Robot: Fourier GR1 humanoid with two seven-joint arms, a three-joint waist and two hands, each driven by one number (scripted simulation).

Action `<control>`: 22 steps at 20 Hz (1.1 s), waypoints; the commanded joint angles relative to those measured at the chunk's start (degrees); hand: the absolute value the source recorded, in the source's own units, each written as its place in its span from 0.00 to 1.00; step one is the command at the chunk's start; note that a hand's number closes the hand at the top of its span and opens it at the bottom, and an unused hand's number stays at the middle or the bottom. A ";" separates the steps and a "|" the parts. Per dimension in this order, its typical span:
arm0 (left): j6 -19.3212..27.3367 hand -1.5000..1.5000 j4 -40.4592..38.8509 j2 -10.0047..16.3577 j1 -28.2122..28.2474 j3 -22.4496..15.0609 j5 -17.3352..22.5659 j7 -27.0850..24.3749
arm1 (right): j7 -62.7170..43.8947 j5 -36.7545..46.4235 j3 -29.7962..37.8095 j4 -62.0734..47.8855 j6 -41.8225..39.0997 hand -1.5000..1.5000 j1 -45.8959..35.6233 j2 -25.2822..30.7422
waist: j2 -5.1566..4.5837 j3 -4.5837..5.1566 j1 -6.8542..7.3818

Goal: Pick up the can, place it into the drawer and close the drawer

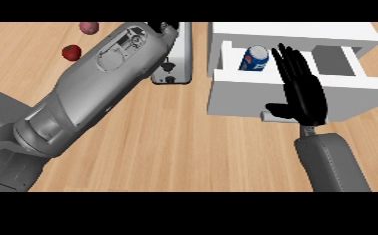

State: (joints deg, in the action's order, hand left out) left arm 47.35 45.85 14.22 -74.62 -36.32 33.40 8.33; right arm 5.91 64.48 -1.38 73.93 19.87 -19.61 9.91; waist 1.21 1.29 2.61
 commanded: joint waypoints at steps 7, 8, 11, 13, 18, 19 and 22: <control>-1.35 0.00 9.45 6.03 5.00 -0.77 -1.29 5.35 | -0.44 3.72 4.87 -20.52 8.90 0.00 -10.25 -0.98 | -1.60 -1.40 1.23; -2.34 0.00 10.18 8.85 3.61 0.22 -1.24 6.80 | 0.83 3.02 5.26 -21.78 10.49 0.00 -10.66 -1.30 | -1.52 -1.42 1.17; -2.07 0.00 12.90 8.18 7.69 -0.46 -1.76 5.81 | 0.46 3.52 6.89 -26.91 13.41 0.00 -15.15 -1.89 | -1.81 -1.39 1.17; -1.13 0.00 14.52 9.47 8.85 -0.04 -1.90 7.46 | 0.61 3.52 8.52 -30.84 14.08 0.00 -19.87 -0.68 | -1.81 -1.40 1.42; -2.14 0.00 18.12 11.40 13.02 0.62 -2.97 6.39 | 1.56 4.45 10.74 -40.74 19.83 0.00 -25.98 -0.67 | -2.05 -1.40 0.99; -0.02 0.00 19.73 10.31 14.83 -0.74 -4.05 5.76 | 0.18 4.69 11.50 -42.54 18.07 0.00 -29.34 0.23 | -2.11 -1.40 1.82; -3.19 0.00 23.04 13.80 18.98 0.44 -3.28 4.69 | 1.19 4.48 13.09 -47.19 21.71 0.00 -31.80 1.05 | -2.41 -1.41 2.44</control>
State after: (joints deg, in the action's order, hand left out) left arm 45.07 65.81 26.14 -59.18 -36.34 30.53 13.85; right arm 5.85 69.94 9.54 33.68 39.16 -47.15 10.23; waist -0.47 0.33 4.49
